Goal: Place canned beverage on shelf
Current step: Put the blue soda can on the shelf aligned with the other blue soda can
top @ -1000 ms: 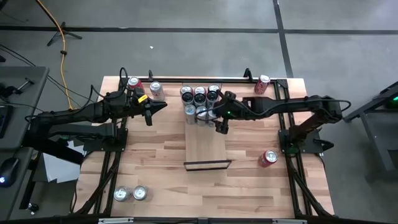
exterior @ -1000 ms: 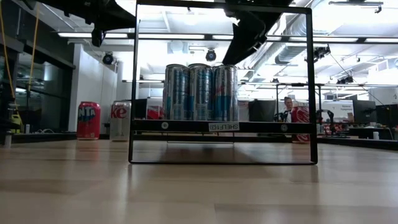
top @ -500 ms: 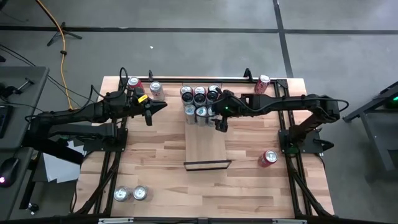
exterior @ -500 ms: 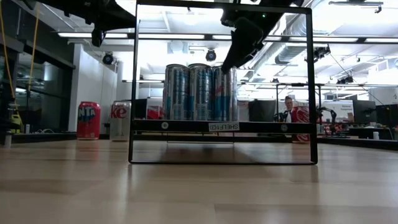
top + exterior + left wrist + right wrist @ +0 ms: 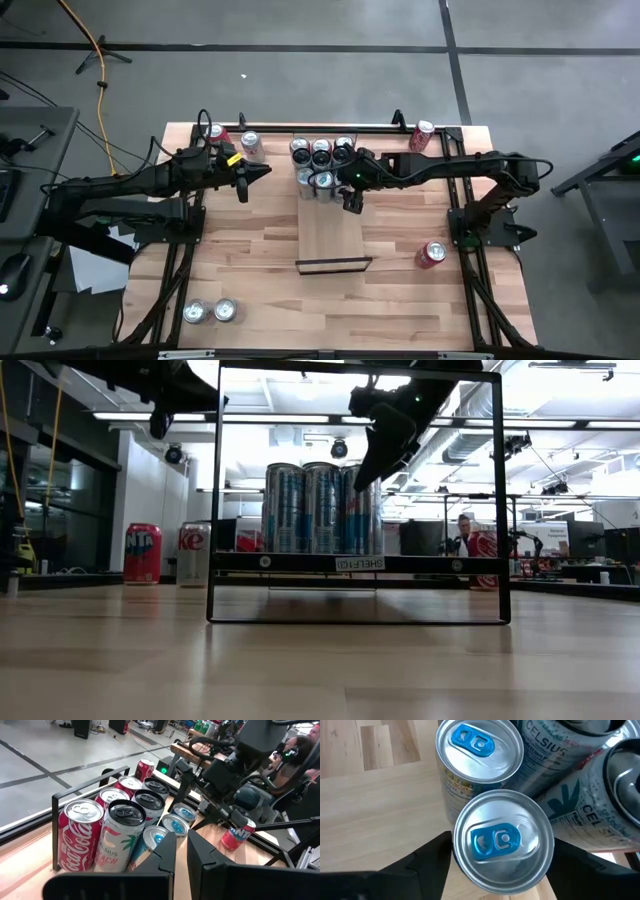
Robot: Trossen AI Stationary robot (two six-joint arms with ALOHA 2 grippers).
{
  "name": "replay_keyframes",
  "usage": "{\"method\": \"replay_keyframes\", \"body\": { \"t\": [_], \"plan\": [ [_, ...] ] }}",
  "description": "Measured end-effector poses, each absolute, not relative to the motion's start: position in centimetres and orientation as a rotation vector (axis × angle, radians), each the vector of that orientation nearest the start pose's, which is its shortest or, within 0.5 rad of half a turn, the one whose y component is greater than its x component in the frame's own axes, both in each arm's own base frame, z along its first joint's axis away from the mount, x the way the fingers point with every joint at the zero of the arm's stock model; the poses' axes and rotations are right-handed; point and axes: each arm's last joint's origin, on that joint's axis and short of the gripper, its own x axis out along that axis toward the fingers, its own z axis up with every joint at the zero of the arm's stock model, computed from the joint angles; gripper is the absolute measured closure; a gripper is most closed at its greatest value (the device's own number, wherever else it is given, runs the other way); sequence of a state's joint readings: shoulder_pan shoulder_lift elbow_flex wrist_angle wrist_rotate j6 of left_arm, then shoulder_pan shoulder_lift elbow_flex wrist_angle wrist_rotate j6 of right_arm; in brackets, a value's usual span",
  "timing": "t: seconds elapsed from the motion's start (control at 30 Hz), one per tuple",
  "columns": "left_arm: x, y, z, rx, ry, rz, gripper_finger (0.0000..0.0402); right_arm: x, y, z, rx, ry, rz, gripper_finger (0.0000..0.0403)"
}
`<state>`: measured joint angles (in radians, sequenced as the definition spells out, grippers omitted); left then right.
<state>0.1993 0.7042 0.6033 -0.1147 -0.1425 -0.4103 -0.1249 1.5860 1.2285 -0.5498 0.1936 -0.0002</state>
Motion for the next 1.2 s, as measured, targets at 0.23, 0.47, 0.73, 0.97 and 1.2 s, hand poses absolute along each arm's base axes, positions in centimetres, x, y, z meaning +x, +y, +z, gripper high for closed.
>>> {"method": "replay_keyframes", "body": {
  "t": [0.23, 0.47, 0.73, 0.97, 1.2],
  "plan": [
    [16.1, 3.7, 28.7, -0.411, 0.155, 0.382, 0.0401, 32.9, -4.7, 26.3, 0.021, 0.905, -0.320, 0.0159],
    [16.1, 3.7, 28.7, -0.405, 0.154, 0.381, 0.0401, 32.8, -4.6, 26.4, 0.178, 0.863, -0.479, 0.0161],
    [16.1, 3.7, 28.7, -0.384, 0.158, 0.379, 0.0402, 32.7, -3.9, 26.3, 0.189, 0.845, -0.603, 0.0161],
    [16.1, 3.7, 28.7, -0.383, 0.158, 0.379, 0.0402, 32.7, -3.7, 26.3, 0.197, 0.849, -0.570, 0.0161],
    [16.1, 3.7, 28.7, -0.383, 0.158, 0.379, 0.0402, 32.9, -3.7, 26.4, 0.202, 0.828, -0.566, 0.0161]
  ]
}}
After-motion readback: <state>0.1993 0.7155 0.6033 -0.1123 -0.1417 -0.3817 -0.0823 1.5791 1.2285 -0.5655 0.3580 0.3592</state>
